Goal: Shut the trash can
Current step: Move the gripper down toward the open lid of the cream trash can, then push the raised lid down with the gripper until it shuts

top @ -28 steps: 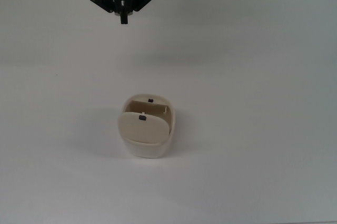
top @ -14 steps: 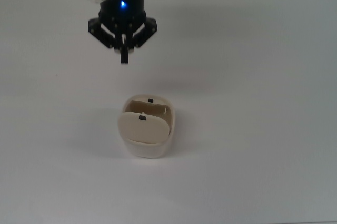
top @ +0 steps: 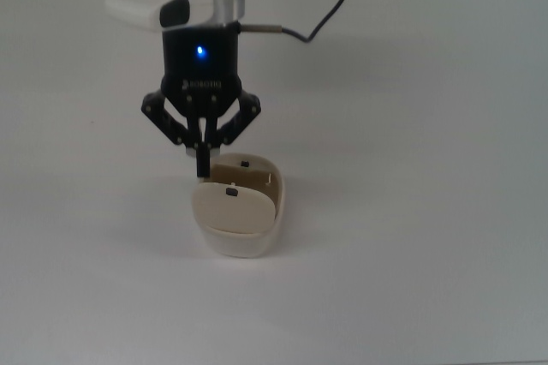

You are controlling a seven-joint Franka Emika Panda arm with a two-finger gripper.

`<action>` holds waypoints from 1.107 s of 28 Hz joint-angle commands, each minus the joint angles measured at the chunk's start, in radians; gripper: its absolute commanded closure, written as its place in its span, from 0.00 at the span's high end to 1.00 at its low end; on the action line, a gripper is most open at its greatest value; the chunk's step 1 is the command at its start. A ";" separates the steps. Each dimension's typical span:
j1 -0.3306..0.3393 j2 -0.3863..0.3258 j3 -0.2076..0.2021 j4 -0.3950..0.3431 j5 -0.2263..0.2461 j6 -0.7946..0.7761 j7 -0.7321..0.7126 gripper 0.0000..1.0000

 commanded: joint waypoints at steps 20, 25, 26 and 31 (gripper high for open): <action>0.025 0.070 -0.001 0.020 -0.010 -0.278 0.008 0.00; 0.041 0.073 -0.001 0.014 -0.010 -0.362 -0.005 0.00; 0.045 0.075 -0.001 0.011 -0.010 -0.365 -0.005 0.00; 0.071 0.089 -0.001 0.000 -0.010 -0.365 0.001 0.00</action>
